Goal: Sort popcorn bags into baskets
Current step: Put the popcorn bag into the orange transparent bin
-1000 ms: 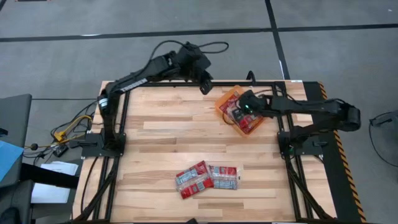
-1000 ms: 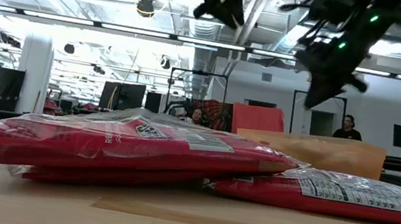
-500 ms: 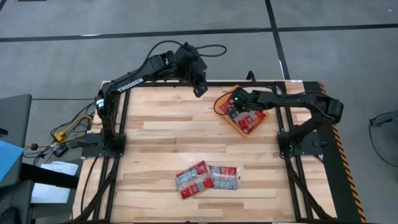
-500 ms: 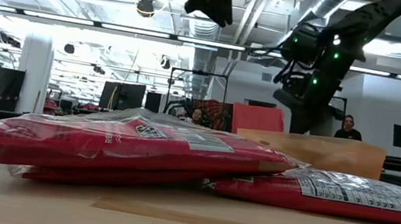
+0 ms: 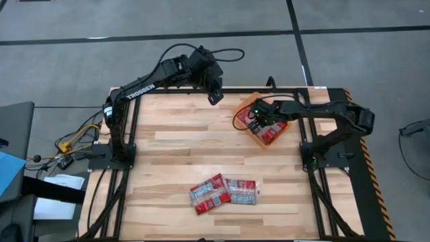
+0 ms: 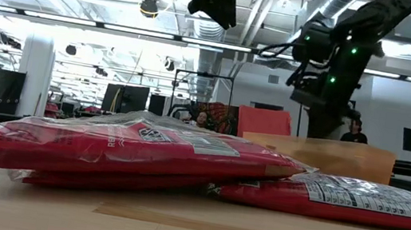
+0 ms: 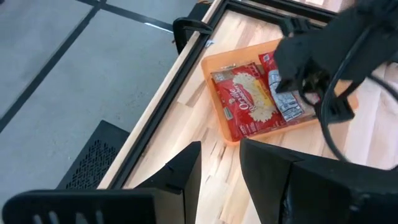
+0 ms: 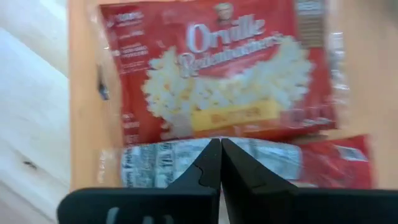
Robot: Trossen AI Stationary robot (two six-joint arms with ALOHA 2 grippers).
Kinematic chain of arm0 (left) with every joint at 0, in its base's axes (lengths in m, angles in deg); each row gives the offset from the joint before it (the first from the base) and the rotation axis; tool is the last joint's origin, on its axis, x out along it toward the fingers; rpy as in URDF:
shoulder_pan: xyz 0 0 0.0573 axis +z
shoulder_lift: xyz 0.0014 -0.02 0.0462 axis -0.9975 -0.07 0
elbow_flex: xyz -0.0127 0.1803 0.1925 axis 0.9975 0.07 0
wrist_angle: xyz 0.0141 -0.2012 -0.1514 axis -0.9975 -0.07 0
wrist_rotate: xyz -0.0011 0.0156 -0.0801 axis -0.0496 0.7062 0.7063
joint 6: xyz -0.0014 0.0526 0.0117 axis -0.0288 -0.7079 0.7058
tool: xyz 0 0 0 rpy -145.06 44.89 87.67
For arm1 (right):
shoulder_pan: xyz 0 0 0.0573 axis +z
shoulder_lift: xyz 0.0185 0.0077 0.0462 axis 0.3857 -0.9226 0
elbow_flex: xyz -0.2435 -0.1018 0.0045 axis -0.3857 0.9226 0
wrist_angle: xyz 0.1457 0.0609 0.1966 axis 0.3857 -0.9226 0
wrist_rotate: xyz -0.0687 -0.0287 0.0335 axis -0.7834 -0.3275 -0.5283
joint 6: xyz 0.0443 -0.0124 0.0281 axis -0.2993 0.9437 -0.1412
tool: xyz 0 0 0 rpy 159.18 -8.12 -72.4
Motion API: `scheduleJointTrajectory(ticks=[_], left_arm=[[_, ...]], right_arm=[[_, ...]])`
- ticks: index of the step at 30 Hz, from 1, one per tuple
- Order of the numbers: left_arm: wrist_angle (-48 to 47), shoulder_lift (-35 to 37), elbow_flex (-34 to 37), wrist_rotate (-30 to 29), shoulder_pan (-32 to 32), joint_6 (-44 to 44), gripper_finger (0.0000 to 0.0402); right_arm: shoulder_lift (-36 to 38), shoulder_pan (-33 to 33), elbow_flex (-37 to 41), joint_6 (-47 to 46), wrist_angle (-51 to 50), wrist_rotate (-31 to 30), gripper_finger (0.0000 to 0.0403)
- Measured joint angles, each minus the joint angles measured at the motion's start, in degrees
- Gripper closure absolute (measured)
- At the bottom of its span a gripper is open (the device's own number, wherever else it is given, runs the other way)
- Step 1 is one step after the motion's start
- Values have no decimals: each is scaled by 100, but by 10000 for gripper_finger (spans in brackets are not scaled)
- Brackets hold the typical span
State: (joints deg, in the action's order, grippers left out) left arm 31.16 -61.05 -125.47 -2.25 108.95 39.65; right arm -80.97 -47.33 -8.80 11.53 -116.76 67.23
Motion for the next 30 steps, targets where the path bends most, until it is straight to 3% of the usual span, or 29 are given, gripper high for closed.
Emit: scheduleJointTrajectory(ticks=[5,13,18,21,25,30], left_arm=[[-54,0,0,46,2,26,302],[-1982,23,190,1913,-191,90,302],[-2557,177,1025,2129,-883,203,302],[-2360,433,1798,2122,-1424,367,302],[-1261,904,3048,2116,-2232,999,296],[237,1228,4308,2002,-2992,1974,253]], right_arm=[[313,-14,0,-63,-474,-39,370],[1257,393,3,-198,-993,210,385],[2293,940,2,-847,-1497,477,372],[2811,1347,1,-1289,-1647,583,361],[3245,1856,0,-1614,-1688,575,357],[3351,2295,1,-1665,-1716,563,360]])
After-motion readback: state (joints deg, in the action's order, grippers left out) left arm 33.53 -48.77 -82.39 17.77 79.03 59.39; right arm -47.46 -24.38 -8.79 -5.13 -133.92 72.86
